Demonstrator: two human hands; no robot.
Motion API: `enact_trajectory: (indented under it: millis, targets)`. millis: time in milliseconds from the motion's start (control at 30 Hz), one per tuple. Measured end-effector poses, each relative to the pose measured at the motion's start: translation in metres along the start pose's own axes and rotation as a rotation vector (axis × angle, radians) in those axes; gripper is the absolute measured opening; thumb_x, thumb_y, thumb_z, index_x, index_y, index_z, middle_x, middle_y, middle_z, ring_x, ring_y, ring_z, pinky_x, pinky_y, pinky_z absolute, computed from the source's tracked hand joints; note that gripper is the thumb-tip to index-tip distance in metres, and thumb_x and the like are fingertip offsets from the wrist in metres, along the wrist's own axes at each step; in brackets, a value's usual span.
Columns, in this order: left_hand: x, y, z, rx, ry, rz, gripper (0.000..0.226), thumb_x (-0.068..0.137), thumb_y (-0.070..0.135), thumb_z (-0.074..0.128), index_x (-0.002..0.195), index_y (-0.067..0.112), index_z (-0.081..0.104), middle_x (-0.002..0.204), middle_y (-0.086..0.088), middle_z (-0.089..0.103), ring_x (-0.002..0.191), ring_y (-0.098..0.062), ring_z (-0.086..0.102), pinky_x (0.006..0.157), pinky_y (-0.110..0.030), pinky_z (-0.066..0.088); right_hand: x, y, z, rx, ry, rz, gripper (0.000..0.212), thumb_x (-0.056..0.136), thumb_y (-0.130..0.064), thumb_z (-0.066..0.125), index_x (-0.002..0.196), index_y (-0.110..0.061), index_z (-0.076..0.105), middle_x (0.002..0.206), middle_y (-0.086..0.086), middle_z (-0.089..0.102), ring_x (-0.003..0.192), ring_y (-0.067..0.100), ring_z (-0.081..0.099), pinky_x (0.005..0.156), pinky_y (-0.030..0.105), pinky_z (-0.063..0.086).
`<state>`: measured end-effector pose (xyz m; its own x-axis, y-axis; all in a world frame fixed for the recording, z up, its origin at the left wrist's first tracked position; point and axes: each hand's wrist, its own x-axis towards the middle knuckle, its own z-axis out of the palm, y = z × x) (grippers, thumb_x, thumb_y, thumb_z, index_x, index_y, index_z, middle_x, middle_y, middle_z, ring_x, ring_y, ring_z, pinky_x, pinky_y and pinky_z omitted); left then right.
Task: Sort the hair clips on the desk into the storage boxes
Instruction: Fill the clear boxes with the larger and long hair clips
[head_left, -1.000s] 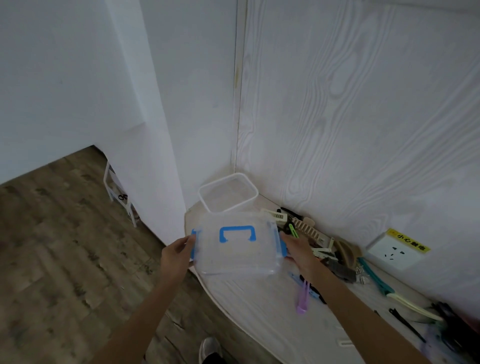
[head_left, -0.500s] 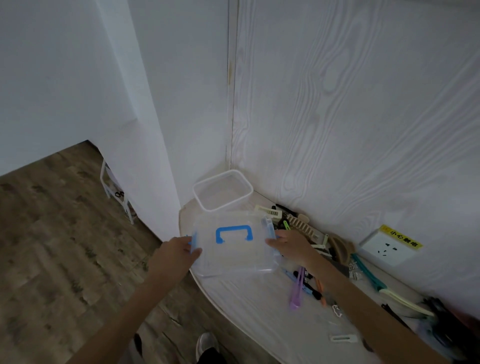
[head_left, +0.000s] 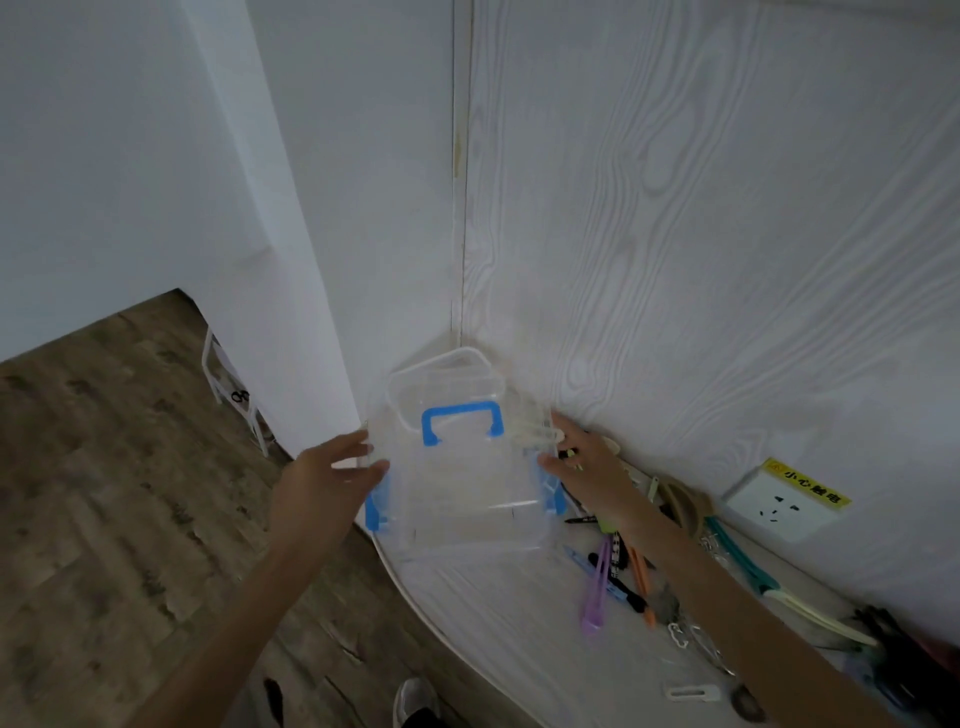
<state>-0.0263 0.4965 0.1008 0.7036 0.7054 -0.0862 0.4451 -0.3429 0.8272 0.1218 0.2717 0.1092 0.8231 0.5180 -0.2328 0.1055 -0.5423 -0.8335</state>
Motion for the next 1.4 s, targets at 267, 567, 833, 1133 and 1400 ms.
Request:
enact_trajectory:
  millis: [267, 567, 833, 1133, 1400]
  targets:
    - [0.073, 0.026, 0.021, -0.123, 0.023, 0.088, 0.066, 0.087, 0.006, 0.061, 0.145, 0.017, 0.031, 0.144, -0.003, 0.044, 0.129, -0.023, 0.046, 0.110, -0.036, 0.035, 0.103, -0.032, 0.007, 0.273, 0.130, 0.105, 0.054, 0.088, -0.002, 0.054, 0.136, -0.014, 0.036, 0.124, 0.007, 0.054, 0.094, 0.016, 0.052, 0.065, 0.014, 0.042]
    - [0.106, 0.001, 0.038, -0.123, -0.049, -0.093, 0.065, 0.090, 0.007, 0.057, 0.146, 0.019, 0.026, 0.136, -0.013, 0.043, 0.116, -0.030, 0.053, 0.100, -0.046, 0.045, 0.146, -0.020, 0.027, 0.305, -0.038, 0.161, 0.056, 0.091, 0.008, 0.041, 0.143, -0.007, 0.029, 0.150, 0.009, 0.032, 0.136, 0.024, 0.035, 0.107, 0.029, 0.033]
    - [0.070, -0.004, 0.042, -0.119, -0.027, -0.054, 0.062, 0.085, 0.012, 0.066, 0.139, 0.014, 0.035, 0.137, -0.007, 0.045, 0.122, -0.025, 0.048, 0.101, -0.045, 0.045, 0.120, 0.002, -0.022, 0.222, -0.115, 0.171, 0.036, 0.092, -0.001, 0.049, 0.126, -0.009, 0.054, 0.123, 0.006, 0.055, 0.110, 0.019, 0.054, 0.080, 0.016, 0.047]
    - [0.033, -0.017, 0.074, 0.249, -0.270, 0.055, 0.067, 0.086, 0.027, 0.064, 0.142, 0.016, 0.029, 0.145, -0.005, 0.035, 0.120, -0.025, 0.051, 0.097, -0.038, 0.046, 0.059, 0.081, -0.035, -0.423, -0.241, 0.282, 0.023, 0.085, -0.017, 0.059, 0.067, -0.021, 0.045, 0.068, -0.002, 0.050, 0.066, 0.017, 0.056, 0.055, 0.012, 0.035]
    - [0.039, -0.012, 0.074, 0.376, -0.303, 0.169, 0.049, 0.089, 0.013, 0.059, 0.134, 0.024, 0.044, 0.143, -0.002, 0.036, 0.104, -0.017, 0.056, 0.092, -0.036, 0.053, 0.027, 0.107, -0.011, -0.593, 0.016, 0.158, 0.043, 0.093, -0.024, 0.050, 0.135, -0.022, 0.043, 0.123, 0.006, 0.059, 0.111, 0.022, 0.057, 0.089, 0.028, 0.044]
